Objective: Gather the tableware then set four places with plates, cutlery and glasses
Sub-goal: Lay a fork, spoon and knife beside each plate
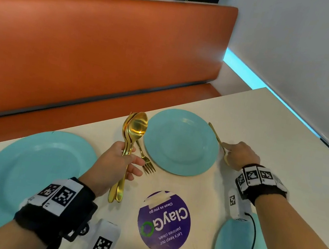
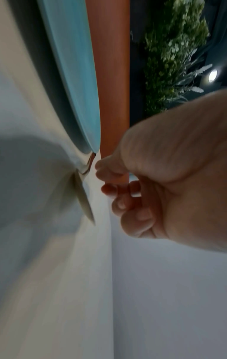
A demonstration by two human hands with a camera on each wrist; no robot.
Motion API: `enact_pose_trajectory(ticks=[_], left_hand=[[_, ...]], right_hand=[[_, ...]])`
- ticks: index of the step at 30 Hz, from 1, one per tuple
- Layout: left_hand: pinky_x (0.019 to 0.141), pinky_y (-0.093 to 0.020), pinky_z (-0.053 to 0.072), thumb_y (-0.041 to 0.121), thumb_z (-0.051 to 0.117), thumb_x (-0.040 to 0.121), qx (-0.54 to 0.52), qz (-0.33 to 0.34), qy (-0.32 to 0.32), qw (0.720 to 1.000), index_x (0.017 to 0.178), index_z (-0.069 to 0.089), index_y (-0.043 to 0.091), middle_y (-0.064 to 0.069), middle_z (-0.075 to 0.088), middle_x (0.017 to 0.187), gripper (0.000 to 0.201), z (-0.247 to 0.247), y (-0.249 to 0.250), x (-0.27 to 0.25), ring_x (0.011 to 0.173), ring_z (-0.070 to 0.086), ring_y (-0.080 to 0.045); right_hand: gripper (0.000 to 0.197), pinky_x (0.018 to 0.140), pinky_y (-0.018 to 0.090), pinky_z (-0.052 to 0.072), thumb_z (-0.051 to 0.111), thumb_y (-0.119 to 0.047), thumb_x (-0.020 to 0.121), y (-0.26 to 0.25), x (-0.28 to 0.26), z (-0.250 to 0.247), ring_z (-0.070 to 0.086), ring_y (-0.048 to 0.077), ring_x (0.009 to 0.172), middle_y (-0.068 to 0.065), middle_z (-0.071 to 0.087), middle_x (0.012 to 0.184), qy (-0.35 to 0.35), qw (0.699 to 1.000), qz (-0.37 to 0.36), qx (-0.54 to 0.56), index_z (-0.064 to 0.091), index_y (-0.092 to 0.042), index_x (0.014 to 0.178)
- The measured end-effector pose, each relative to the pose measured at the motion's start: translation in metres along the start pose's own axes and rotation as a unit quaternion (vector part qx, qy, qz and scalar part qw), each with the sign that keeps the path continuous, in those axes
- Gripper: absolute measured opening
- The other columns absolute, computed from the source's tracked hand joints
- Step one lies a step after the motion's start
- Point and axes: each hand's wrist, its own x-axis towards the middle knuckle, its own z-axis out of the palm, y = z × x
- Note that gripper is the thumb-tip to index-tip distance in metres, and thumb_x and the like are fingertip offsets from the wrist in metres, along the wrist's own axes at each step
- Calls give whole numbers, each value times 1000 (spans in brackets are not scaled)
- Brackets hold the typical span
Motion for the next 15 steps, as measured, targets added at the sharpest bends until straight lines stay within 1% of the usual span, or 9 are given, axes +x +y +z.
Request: enact_pose_trajectory(ticks=[2, 4, 9, 11, 13, 15], left_hand=[[58, -23, 51, 15, 38, 101, 2, -2, 2, 1000, 111, 43, 17, -3, 67, 90, 12, 2, -1, 0, 67, 63, -15], [58, -23, 51, 15, 38, 101, 3, -3, 3, 1000, 110, 43, 17, -2, 67, 90, 11, 3, -1, 1, 67, 62, -15], [59, -23, 50, 14, 37, 101, 5, -1, 1, 1000, 112, 43, 16, -3, 67, 92, 13, 1, -2, 2, 68, 61, -15], [59, -23, 49, 14, 36, 101, 3, -5, 6, 1000, 113, 43, 16, -3, 66, 92, 13, -1, -3, 5, 68, 61, -16], [58, -22, 49, 14, 36, 101, 7, -10, 9, 1000, 113, 43, 16, -3, 66, 91, 14, -2, -4, 6, 68, 61, -16], [59, -23, 50, 14, 36, 101, 10, -12, 6, 1000, 114, 42, 16, -3, 66, 93, 14, -3, -4, 7, 70, 61, -16]], right_hand=[[43, 94, 35, 41, 36, -23, 94, -3, -3, -2, 49, 28, 119, 7, 46, 125, -26, 999, -9, -36, 46, -38, 133], [39, 94, 36, 42, 40, -23, 93, -8, -3, -2, 50, 28, 117, 7, 46, 123, -41, 997, -11, -59, 48, -34, 129], [40, 93, 37, 42, 33, -29, 98, -11, 5, -3, 50, 29, 118, 9, 46, 126, -7, 999, 1, -37, 41, -30, 137], [38, 91, 37, 42, 35, -28, 99, -11, 7, -3, 51, 28, 118, 8, 47, 126, 11, 999, 17, -39, 44, -28, 135], [34, 86, 35, 43, 38, -28, 97, -12, 10, -2, 53, 27, 114, 7, 51, 122, 20, 999, 42, -28, 53, -23, 127], [28, 80, 31, 41, 43, -27, 95, -15, 14, -2, 57, 27, 103, 7, 59, 115, 26, 997, 72, 3, 62, -14, 111]])
